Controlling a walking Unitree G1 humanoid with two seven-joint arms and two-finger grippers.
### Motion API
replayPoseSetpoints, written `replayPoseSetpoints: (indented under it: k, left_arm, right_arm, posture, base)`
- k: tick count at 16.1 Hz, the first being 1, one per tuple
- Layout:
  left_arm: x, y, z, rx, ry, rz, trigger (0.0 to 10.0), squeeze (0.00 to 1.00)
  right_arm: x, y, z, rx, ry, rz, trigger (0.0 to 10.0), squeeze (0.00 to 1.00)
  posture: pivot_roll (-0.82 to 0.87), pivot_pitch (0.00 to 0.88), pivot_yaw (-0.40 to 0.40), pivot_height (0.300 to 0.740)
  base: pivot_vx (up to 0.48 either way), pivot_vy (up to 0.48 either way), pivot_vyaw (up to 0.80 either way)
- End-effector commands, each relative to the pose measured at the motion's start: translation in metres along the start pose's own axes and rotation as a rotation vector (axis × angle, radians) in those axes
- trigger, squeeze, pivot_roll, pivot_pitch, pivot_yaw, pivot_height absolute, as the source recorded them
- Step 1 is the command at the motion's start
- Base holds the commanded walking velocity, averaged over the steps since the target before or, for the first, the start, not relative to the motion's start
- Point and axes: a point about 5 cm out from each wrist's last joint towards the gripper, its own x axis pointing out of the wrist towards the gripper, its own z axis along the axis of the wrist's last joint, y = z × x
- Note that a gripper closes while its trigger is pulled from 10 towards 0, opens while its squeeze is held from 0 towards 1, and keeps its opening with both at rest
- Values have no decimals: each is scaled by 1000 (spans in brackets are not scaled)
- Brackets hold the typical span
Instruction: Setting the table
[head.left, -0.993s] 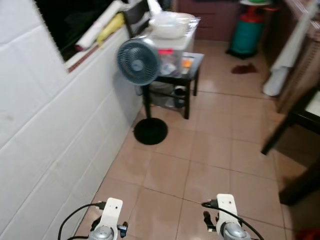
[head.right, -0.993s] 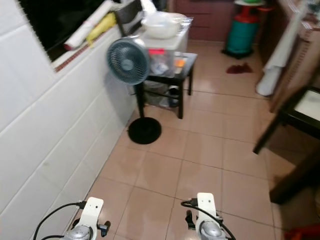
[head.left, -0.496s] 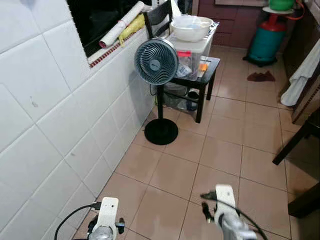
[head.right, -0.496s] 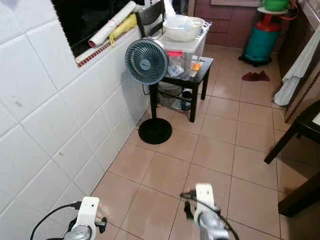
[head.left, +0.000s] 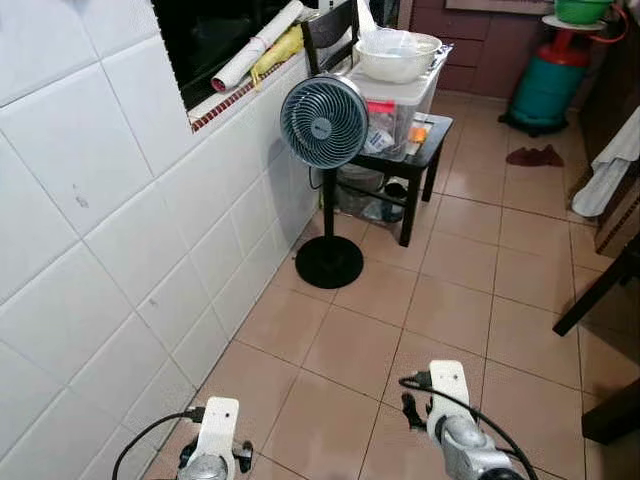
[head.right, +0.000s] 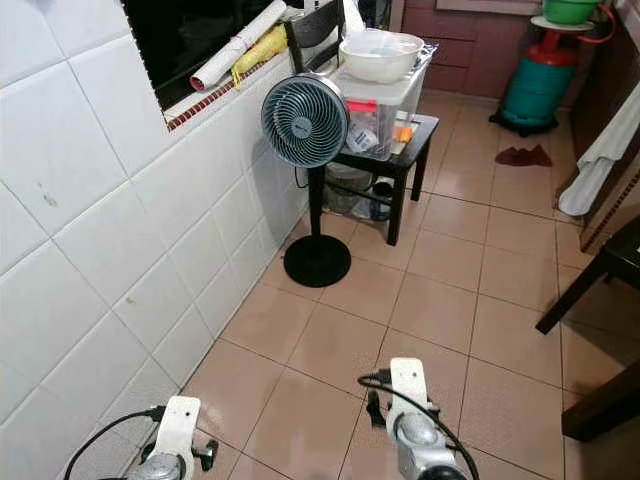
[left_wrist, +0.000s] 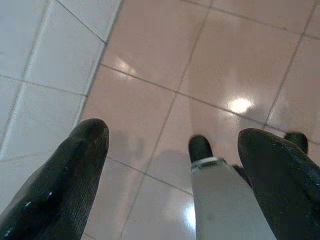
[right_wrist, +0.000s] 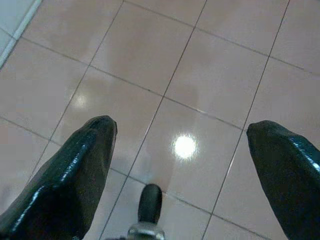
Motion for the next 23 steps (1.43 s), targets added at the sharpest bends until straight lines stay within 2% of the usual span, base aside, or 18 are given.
replayPoseSetpoints:
  k: [1,3,7,11,16,18,20,22,23]
  left_arm:
    - [0,4,-2,15,15,2,10000,0]
    - [0,6,-2,20,9,10,10000,0]
    - [0,7,-1,100,-4,12,10000,0]
    - [0,-7,1,149,-16,-40,10000,0]
    - [-2,-34,2,151,-15,-95,10000,0]
    - [-3,-41,2,160,-12,-106,10000,0]
    - [-3,-42,1,159,-8,-105,10000,0]
    - [-3,-39,-3,142,5,-85,10000,0]
    - [-3,-33,-8,154,12,-75,10000,0]
  right_arm:
    - [-2,-2,-9,-2,31,-3,10000,0]
    - [-4,-8,-18,12,52,-17,10000,0]
    - [-6,-14,-27,69,65,-53,10000,0]
    - [-8,-26,-34,116,73,-99,10000,0]
    - [-9,-32,-33,54,62,-81,10000,0]
    - [-9,-37,-30,85,51,-106,10000,0]
    - [-7,-36,-25,109,41,-110,10000,0]
    - [-7,-31,-24,96,41,-92,10000,0]
    - [-7,-21,-28,75,59,-68,10000,0]
  posture:
    - [-46,0,46,740]
    - [-56,2,65,740]
    - [-114,15,118,740]
    - [-175,12,140,740]
    - [-209,37,106,740]
    - [-211,45,113,740]
    - [-202,38,112,740]
    - [-193,33,113,740]
    - [-169,38,98,740]
  base:
    - [0,0,0]
    - [0,0,0]
    - [0,0,0]
    - [0,0,-597]
    - [0,0,-800]
    - [0,0,-400]
    - [0,0,0]
    - [0,0,-763]
    - [0,0,-644]
